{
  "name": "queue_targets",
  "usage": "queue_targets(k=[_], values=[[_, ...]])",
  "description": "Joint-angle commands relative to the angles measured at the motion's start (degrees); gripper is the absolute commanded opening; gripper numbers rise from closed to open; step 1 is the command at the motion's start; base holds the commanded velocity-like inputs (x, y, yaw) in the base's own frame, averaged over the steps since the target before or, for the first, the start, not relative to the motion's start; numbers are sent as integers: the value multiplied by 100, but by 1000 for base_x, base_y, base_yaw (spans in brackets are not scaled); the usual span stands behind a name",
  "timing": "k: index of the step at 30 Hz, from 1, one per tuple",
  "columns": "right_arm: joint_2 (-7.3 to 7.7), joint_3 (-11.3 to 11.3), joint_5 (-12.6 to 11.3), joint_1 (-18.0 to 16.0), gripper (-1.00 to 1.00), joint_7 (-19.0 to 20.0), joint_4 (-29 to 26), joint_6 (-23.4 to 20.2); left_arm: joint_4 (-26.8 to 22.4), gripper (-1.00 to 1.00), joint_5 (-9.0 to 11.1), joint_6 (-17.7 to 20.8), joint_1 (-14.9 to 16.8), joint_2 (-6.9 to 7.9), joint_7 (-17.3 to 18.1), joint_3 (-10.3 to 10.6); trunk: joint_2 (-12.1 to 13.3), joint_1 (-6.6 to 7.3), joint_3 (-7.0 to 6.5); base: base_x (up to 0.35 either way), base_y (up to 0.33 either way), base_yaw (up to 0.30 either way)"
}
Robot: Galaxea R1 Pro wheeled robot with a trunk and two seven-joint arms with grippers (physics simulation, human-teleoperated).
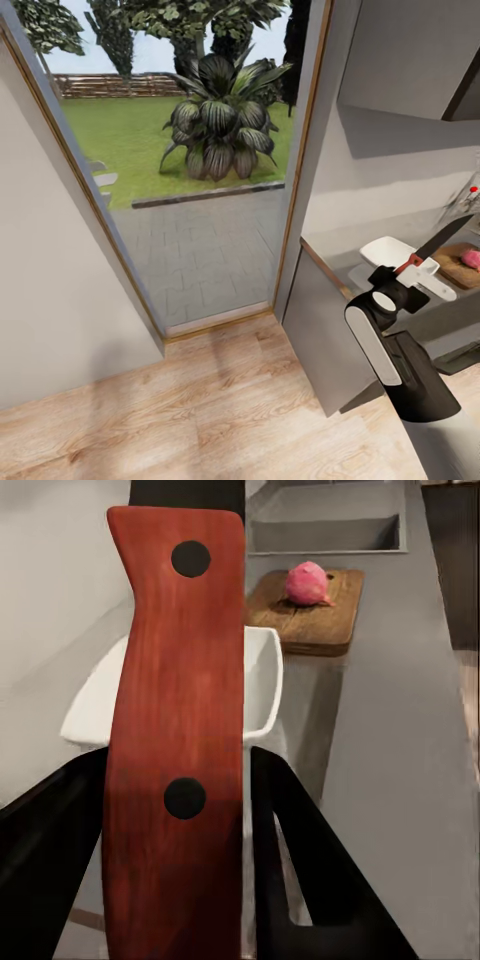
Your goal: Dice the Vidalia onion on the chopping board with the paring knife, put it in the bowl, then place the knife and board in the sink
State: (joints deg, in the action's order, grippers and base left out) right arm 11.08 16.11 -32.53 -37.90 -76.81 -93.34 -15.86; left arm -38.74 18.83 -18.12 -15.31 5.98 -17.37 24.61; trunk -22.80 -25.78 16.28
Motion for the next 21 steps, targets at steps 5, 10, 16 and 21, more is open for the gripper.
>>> queue_targets(k=[5, 10, 16, 21], values=[[24, 57, 466, -7, -100, -33, -1, -59, -5, 100, 50, -17, 2, 8, -47, 44, -12, 0, 10, -314, -130, 0], [20, 339, 934, -7, -100, 197, 0, -51, 22, 100, 50, -24, 2, 8, -47, 44, -12, 0, 10, -283, -181, 0], [18, 962, 1435, -7, -100, 179, 0, -103, 29, 100, 50, -25, 2, -131, -55, 44, -12, 0, 10, -181, -268, 0], [31, 1781, 1462, 10, -100, 192, 0, -405, 187, 100, 50, -16, 8, -230, -56, 44, -12, 0, 10, -146, -293, 0]])
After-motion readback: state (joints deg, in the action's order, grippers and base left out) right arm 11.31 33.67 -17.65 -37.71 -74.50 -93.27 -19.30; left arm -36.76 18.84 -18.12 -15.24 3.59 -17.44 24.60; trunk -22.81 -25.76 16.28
